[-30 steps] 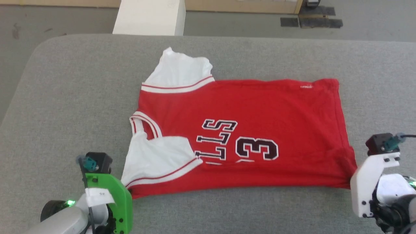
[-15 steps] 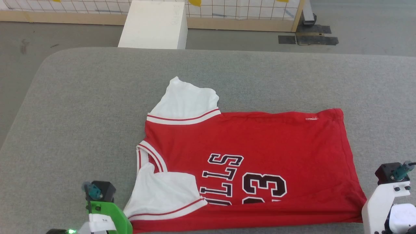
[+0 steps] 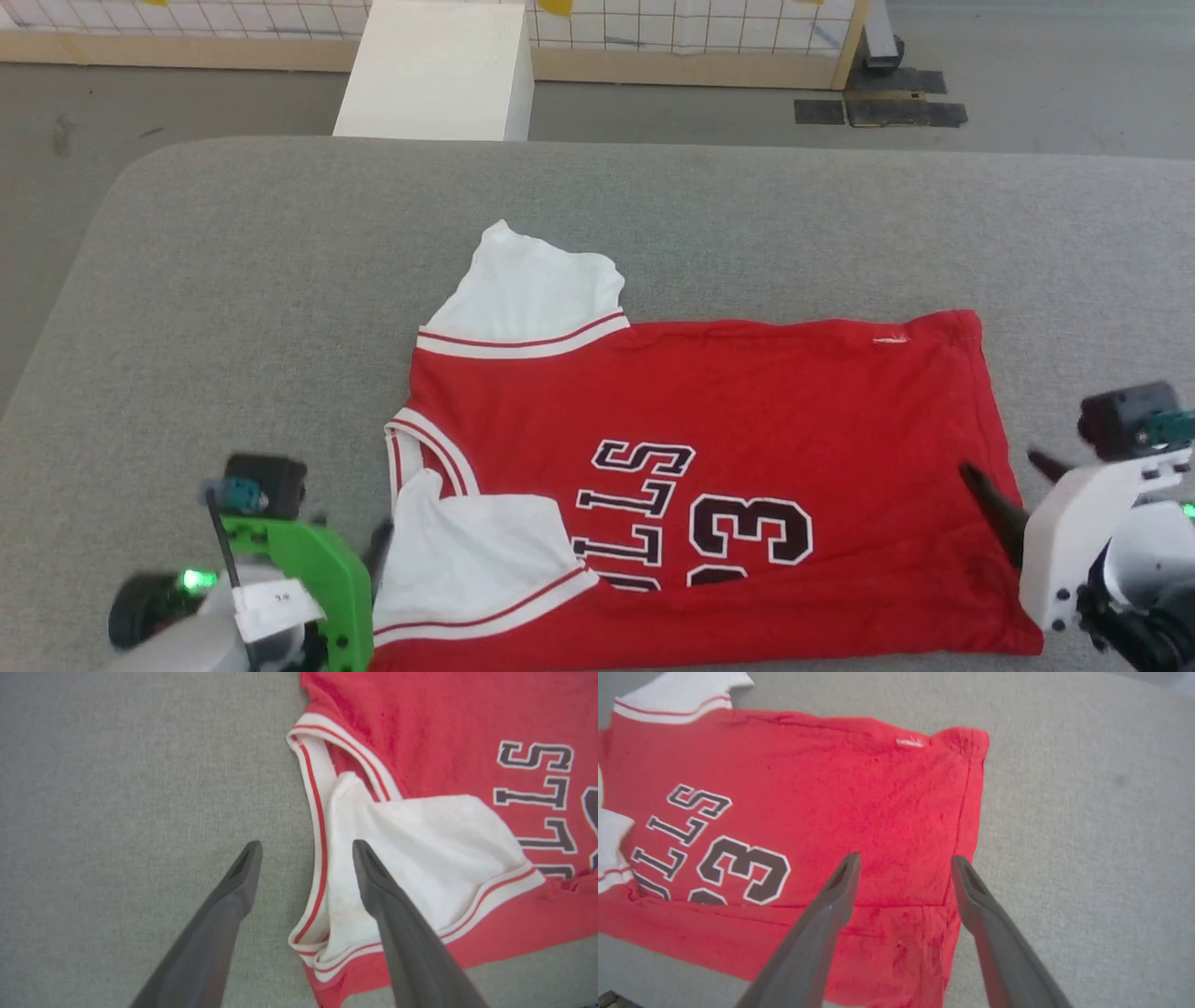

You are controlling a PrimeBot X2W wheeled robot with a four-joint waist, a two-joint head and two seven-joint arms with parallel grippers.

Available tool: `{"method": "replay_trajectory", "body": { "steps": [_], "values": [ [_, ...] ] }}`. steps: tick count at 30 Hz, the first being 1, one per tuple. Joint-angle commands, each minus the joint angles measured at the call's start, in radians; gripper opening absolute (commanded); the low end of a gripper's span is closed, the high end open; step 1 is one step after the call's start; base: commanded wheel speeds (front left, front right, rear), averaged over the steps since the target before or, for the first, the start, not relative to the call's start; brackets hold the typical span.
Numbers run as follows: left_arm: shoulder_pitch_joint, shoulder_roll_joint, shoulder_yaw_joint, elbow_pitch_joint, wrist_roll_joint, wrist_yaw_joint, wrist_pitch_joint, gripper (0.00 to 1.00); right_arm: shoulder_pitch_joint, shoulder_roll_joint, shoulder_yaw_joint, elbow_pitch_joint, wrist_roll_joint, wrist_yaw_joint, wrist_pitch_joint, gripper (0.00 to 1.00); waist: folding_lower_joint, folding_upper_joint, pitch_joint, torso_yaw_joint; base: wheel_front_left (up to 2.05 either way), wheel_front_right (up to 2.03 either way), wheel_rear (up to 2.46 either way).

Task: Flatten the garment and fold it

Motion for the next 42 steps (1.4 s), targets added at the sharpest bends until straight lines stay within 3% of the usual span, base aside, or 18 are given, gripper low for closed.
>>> {"method": "replay_trajectory", "body": {
  "steps": [1,6,9,12,16,20,27,31,37,42],
  "values": [
    [-0.031,-0.013,0.018,-0.002,0.023,-0.014,-0.039,1.0,-0.025,-0.009,0.012,-0.012,0.024,-0.001,-0.061,1.0,0.0,-0.0001,-0.005,-0.005,0.0,0.0,0.0],
    [-0.079,-0.041,0.075,-0.004,0.089,-0.059,-0.207,1.0,-0.044,-0.043,0.055,-0.017,0.06,-0.001,-0.308,1.0,0.0,-0.0001,-0.005,-0.025,0.0,0.0,0.0],
    [-0.105,-0.053,0.104,0.004,0.12,-0.061,-0.28,1.0,-0.046,-0.042,0.07,-0.013,0.059,-0.001,-0.453,1.0,0.0,-0.0001,0.008,-0.042,0.0,0.0,0.0],
    [-0.134,-0.06,0.114,0.011,0.137,-0.078,-0.306,1.0,-0.046,-0.029,0.078,-0.005,0.043,-0.001,-0.571,1.0,0.0,-0.0001,0.028,-0.063,0.0,0.0,0.0],
    [-0.199,-0.061,0.105,0.035,0.141,-0.127,-0.265,1.0,-0.046,0.011,0.081,0.016,0.024,-0.001,-0.662,1.0,0.0,-0.0001,0.069,-0.099,0.0,0.0,0.0],
    [-0.298,-0.053,0.08,0.097,0.139,-0.187,-0.146,1.0,-0.064,0.055,0.077,0.032,-0.006,-0.001,-0.704,1.0,0.0,-0.0001,0.123,-0.144,0.0,0.0,0.0],
    [-0.553,-0.029,0.023,0.256,0.12,-0.366,0.179,1.0,-0.112,0.099,0.1,0.033,-0.042,-0.001,-0.745,1.0,0.0,-0.0001,0.237,-0.232,0.0,0.0,0.0],
    [-0.699,-0.005,0.019,0.365,0.096,-0.443,0.36,1.0,-0.14,0.114,0.114,0.028,-0.051,-0.001,-0.764,1.0,0.0,-0.0001,0.298,-0.282,0.0,0.0,0.0],
    [-0.844,0.022,0.019,0.494,0.055,-0.461,0.598,1.0,-0.165,0.139,0.129,0.03,-0.055,-0.001,-0.793,1.0,0.0,-0.0001,0.352,-0.336,0.0,0.0,0.0],
    [-0.881,0.036,0.015,0.549,0.035,-0.466,0.69,1.0,-0.169,0.153,0.135,0.039,-0.06,-0.001,-0.809,1.0,0.0,-0.0001,0.371,-0.359,0.0,0.0,0.0]
  ]
}}
